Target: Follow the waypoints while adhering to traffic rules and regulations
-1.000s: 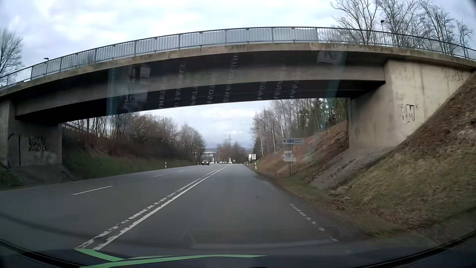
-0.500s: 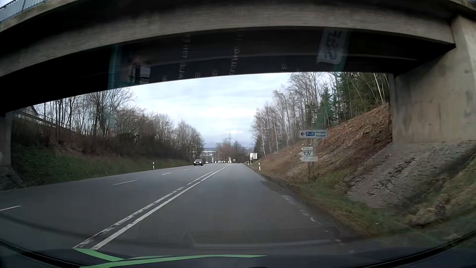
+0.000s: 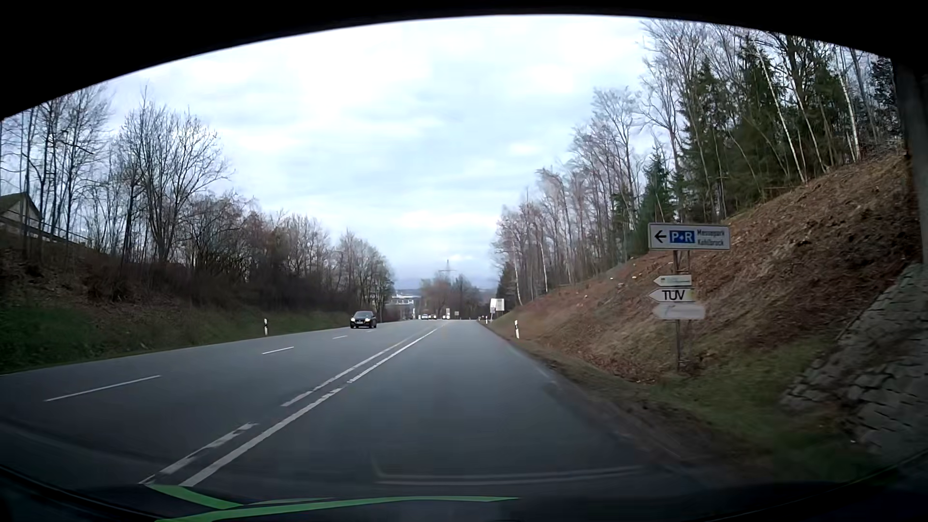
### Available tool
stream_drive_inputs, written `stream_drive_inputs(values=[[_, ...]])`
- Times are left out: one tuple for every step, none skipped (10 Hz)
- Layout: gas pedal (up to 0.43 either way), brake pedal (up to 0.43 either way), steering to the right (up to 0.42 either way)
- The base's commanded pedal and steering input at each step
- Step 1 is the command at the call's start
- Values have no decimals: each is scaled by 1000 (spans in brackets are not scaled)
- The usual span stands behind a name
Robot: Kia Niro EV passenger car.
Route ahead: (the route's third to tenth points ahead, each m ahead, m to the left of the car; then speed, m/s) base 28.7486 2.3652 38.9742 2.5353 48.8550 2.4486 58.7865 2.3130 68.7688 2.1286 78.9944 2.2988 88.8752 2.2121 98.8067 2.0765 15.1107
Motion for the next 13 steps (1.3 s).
stream_drive_inputs(values=[[28,0,0],[28,0,0],[28,0,0],[28,0,0],[28,0,0],[28,0,0],[28,0,0],[28,0,0],[28,0,0],[28,0,0],[28,0,0],[28,0,0],[28,0,0]])
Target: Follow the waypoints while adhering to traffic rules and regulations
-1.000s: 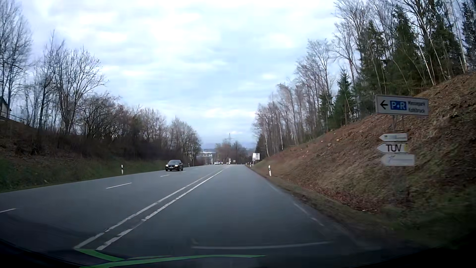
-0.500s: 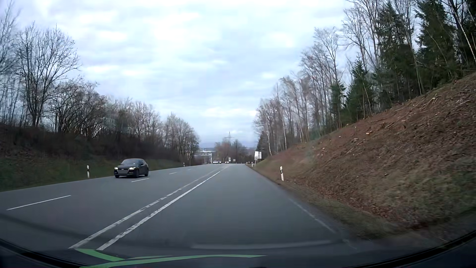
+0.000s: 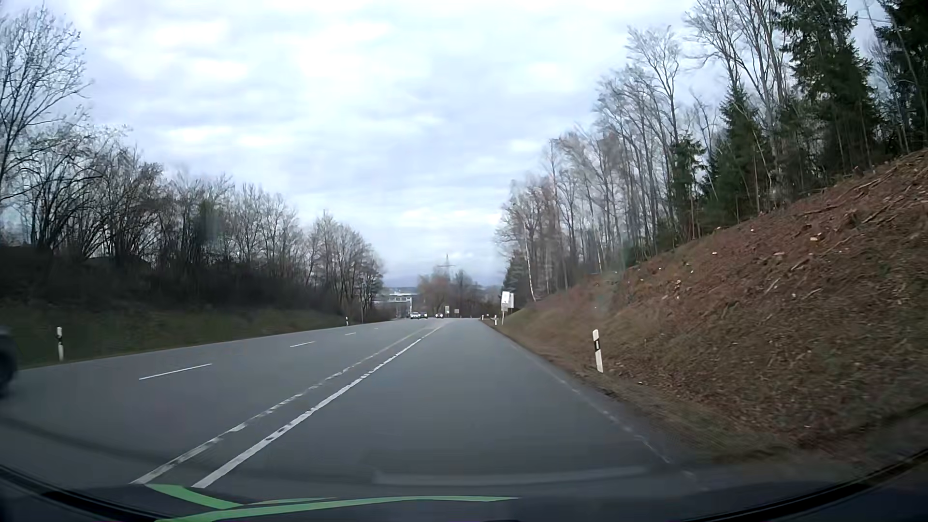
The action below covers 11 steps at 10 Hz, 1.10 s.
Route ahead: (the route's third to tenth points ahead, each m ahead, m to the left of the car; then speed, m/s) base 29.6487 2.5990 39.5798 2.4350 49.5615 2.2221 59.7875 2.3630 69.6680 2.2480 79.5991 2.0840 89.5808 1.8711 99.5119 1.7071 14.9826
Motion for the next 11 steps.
stream_drive_inputs(values=[[28,0,0],[28,0,0],[28,0,0],[28,0,0],[28,0,0],[28,0,0],[28,0,0],[28,0,0],[28,0,0],[28,0,0],[28,0,0]])
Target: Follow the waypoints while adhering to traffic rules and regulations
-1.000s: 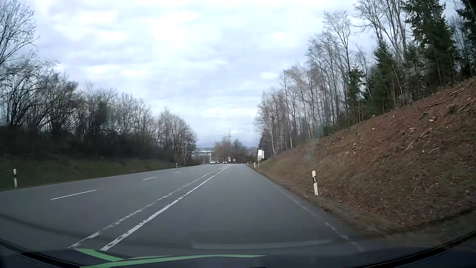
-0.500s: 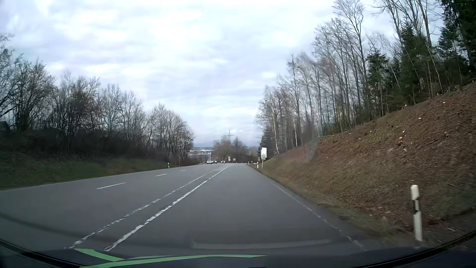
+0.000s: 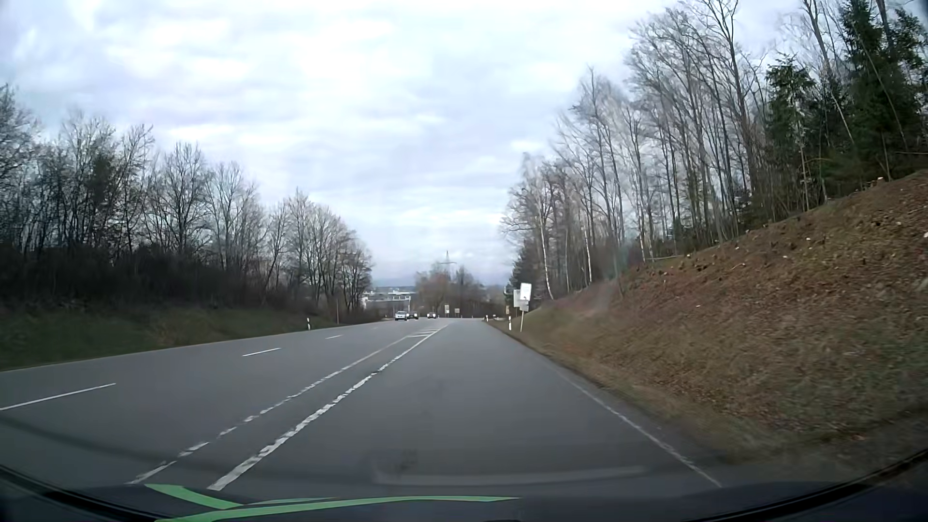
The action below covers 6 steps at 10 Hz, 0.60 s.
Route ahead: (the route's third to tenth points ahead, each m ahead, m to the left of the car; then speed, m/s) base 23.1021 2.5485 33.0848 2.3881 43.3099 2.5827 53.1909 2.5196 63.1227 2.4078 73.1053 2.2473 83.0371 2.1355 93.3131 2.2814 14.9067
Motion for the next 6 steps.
stream_drive_inputs(values=[[28,0,0],[28,0,0],[28,0,0],[28,0,0],[28,0,0],[28,0,1]])
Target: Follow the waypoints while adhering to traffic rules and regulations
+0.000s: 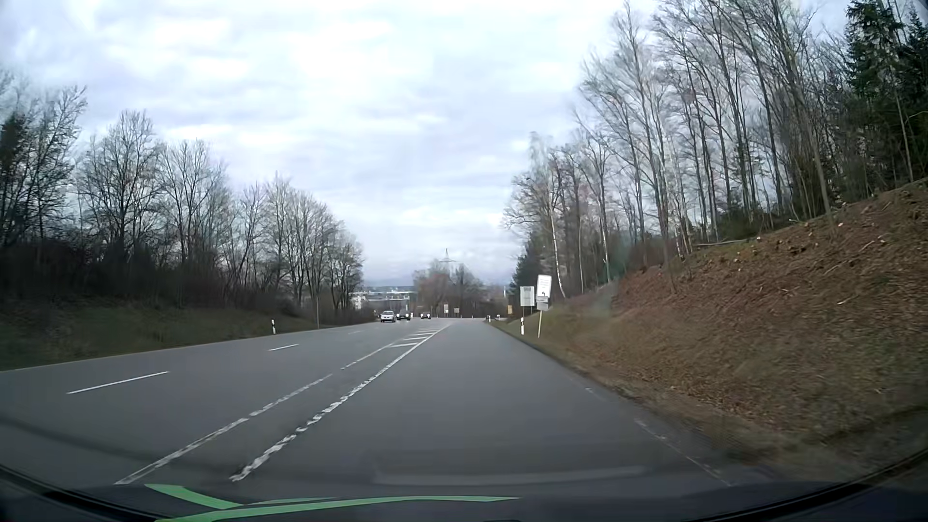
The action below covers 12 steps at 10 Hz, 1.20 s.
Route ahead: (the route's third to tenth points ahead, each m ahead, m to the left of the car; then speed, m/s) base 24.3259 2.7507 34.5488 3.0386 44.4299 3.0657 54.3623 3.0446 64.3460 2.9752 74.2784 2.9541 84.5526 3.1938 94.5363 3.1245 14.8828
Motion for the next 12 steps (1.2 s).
stream_drive_inputs(values=[[20,0,1],[20,0,0],[8,0,1],[0,0,0],[0,0,0],[0,0,0],[0,0,0],[0,0,0],[0,0,0],[0,0,0],[0,0,0],[0,0,1]])
